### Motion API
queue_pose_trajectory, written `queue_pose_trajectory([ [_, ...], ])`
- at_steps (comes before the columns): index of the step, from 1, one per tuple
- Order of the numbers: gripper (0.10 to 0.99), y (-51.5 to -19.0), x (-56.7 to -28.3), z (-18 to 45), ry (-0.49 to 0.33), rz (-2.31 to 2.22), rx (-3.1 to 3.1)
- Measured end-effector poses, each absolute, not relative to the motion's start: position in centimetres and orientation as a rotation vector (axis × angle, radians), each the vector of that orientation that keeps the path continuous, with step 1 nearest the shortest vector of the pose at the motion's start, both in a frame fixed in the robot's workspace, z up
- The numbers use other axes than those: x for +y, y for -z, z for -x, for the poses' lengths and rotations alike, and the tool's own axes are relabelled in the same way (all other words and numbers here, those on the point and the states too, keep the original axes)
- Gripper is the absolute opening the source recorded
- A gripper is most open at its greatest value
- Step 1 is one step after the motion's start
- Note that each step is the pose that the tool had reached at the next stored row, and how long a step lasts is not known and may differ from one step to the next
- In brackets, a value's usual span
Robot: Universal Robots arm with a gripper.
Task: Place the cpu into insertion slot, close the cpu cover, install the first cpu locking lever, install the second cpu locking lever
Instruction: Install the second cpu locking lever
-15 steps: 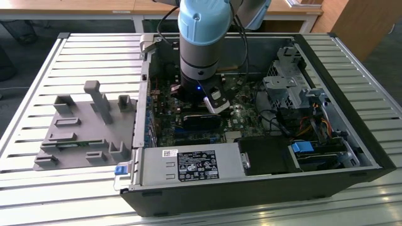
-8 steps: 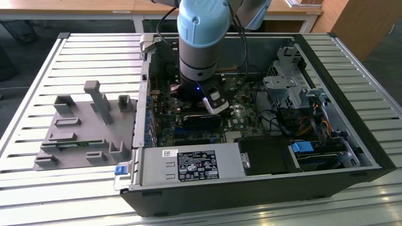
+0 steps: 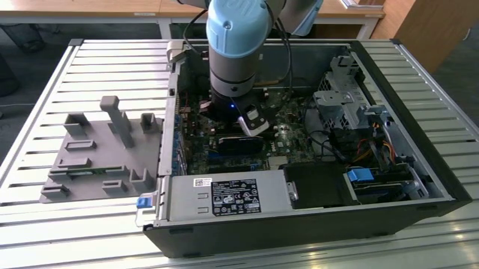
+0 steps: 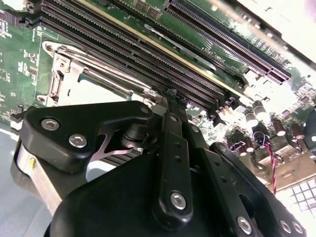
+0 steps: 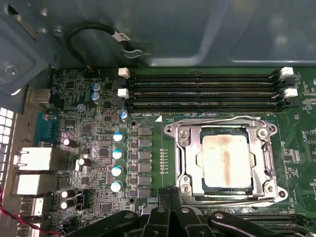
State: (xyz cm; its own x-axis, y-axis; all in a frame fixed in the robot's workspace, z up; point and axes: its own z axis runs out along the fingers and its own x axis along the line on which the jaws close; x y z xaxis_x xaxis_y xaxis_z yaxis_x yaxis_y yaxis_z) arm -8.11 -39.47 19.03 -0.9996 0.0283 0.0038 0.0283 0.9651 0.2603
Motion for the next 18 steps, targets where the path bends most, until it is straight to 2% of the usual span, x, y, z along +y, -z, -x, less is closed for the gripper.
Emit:
queue_pose_trajectory([
  [18,0.106,-22.1,-39.5,8.1,0.415,0.045,-3.114],
])
